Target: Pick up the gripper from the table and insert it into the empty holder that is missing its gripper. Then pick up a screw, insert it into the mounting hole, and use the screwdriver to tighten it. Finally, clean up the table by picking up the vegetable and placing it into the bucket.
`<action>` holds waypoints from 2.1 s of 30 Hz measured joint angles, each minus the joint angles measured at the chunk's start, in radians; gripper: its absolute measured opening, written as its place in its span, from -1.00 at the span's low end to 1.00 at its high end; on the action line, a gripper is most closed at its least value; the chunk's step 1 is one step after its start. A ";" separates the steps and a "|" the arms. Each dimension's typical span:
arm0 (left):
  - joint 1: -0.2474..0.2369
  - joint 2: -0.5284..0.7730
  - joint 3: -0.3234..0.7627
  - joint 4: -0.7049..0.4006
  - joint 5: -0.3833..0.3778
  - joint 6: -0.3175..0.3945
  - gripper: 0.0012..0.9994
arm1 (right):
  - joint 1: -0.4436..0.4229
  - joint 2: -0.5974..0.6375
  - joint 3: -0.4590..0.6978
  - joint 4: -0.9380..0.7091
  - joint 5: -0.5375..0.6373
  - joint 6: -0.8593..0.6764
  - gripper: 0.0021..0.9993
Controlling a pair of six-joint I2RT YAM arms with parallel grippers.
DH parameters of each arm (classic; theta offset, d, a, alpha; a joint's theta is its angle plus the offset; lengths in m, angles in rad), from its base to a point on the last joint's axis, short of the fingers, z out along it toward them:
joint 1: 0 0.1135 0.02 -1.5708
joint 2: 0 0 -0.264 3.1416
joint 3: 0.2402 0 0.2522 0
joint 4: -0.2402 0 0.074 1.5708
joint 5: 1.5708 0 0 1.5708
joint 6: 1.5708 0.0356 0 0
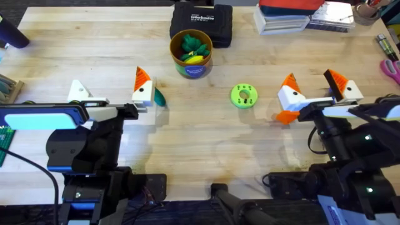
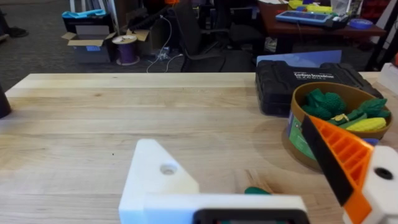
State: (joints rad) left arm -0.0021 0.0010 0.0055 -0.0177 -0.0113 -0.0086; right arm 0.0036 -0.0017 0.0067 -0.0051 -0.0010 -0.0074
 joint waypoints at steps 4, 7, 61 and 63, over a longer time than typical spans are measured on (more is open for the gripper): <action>0.000 0.000 0.000 0.000 0.000 0.000 0.97 | 0.000 0.000 0.000 -0.004 0.000 0.000 0.99; 0.000 0.000 0.000 0.000 0.000 0.000 0.97 | 0.000 0.000 0.000 -0.005 0.000 0.000 0.99; -0.334 1.057 0.798 -0.337 0.490 -0.165 0.97 | 0.000 0.473 0.699 -0.583 -0.015 0.060 0.99; -0.362 1.020 0.799 -0.259 0.508 -0.149 0.97 | 0.000 0.473 0.699 -0.583 -0.015 0.060 0.99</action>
State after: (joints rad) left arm -0.3641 1.0212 0.8043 -0.2768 0.4972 -0.1574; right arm 0.0036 0.4711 0.7055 -0.5883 -0.0162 0.0521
